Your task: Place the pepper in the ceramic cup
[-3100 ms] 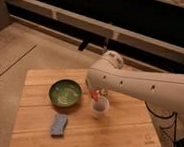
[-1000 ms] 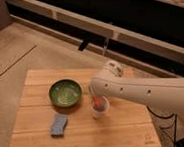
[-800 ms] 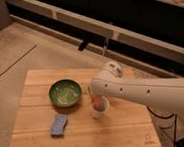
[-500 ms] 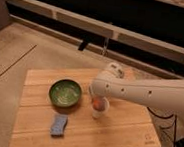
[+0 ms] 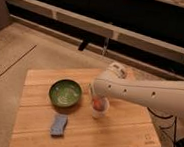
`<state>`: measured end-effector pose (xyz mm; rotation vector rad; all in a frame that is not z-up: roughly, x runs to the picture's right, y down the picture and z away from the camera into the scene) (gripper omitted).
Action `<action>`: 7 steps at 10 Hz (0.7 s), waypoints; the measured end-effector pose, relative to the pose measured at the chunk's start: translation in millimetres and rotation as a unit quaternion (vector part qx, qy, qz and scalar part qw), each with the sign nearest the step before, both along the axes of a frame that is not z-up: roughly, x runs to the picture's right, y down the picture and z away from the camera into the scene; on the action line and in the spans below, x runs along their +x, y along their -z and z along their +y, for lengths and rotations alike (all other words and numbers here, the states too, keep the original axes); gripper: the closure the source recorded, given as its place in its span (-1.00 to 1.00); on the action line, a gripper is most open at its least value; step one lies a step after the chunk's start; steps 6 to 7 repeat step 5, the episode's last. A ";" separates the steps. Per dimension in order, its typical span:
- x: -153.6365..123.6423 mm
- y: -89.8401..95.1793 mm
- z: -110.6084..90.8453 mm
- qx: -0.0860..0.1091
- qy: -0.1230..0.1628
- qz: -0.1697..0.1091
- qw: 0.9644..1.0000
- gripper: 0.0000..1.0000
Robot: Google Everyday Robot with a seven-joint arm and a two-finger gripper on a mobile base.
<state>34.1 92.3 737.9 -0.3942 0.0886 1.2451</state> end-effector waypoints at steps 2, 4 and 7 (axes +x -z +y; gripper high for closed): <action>0.8 0.5 2.6 -0.002 -0.001 0.000 1.000 -0.60; 0.5 0.2 4.8 -0.005 -0.003 -0.003 1.000 -0.60; -2.5 0.5 5.9 -0.008 -0.007 -0.008 1.000 -0.60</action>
